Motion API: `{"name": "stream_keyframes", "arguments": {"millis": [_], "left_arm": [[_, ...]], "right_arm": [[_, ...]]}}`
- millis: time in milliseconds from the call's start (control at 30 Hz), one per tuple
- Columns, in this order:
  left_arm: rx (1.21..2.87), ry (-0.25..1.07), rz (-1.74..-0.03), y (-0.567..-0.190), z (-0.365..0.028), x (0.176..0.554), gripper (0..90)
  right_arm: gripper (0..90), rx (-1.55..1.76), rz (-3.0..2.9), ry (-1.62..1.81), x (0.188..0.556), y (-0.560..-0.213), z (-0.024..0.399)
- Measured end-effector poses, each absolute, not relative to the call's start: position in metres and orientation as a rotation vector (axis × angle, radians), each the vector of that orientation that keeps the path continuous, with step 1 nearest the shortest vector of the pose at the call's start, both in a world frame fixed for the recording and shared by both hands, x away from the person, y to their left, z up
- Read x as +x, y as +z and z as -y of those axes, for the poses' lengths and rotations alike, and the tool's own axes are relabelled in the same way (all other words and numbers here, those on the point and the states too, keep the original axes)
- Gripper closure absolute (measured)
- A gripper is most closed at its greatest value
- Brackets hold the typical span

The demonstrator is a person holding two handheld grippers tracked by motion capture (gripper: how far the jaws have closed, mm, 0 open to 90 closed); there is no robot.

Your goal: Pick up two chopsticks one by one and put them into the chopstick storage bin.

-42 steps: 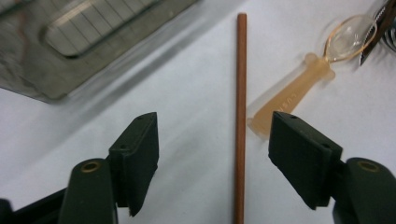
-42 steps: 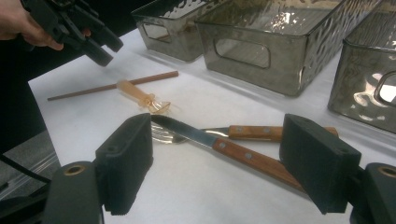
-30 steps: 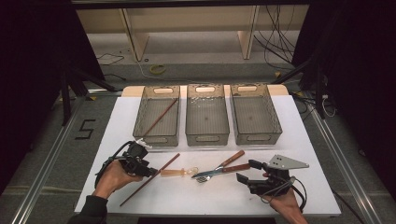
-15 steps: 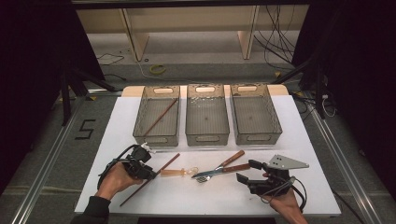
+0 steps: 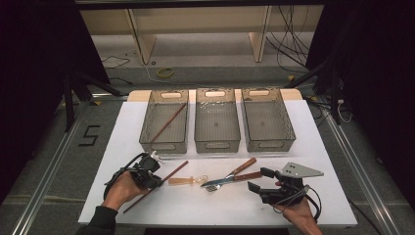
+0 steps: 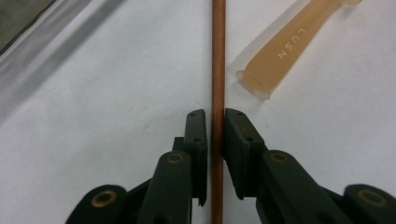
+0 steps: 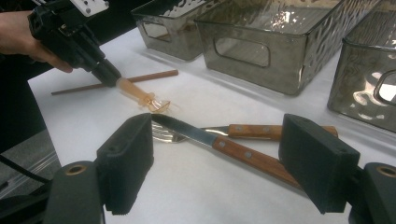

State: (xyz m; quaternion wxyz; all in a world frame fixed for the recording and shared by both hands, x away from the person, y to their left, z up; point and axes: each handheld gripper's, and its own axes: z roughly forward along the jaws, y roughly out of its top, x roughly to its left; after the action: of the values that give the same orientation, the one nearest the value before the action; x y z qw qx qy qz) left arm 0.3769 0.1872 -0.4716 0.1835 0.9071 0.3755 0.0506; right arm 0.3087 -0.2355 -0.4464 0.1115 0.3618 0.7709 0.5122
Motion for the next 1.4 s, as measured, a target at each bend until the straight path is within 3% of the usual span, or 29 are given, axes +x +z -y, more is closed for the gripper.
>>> {"name": "stream_keyframes", "arguments": {"millis": [533,1400], "left_arm": [[2.538,0.186,-1.01,-0.468,-0.19,0.376,83.8],[2.333,0.264,-0.975,-0.406,-0.202,0.392,83.9]], "right_arm": [[27.2,1.064,-2.266,1.504,0.309,-0.447,0.236],[27.1,1.085,-2.256,1.501,0.31,-0.448,0.237]]}}
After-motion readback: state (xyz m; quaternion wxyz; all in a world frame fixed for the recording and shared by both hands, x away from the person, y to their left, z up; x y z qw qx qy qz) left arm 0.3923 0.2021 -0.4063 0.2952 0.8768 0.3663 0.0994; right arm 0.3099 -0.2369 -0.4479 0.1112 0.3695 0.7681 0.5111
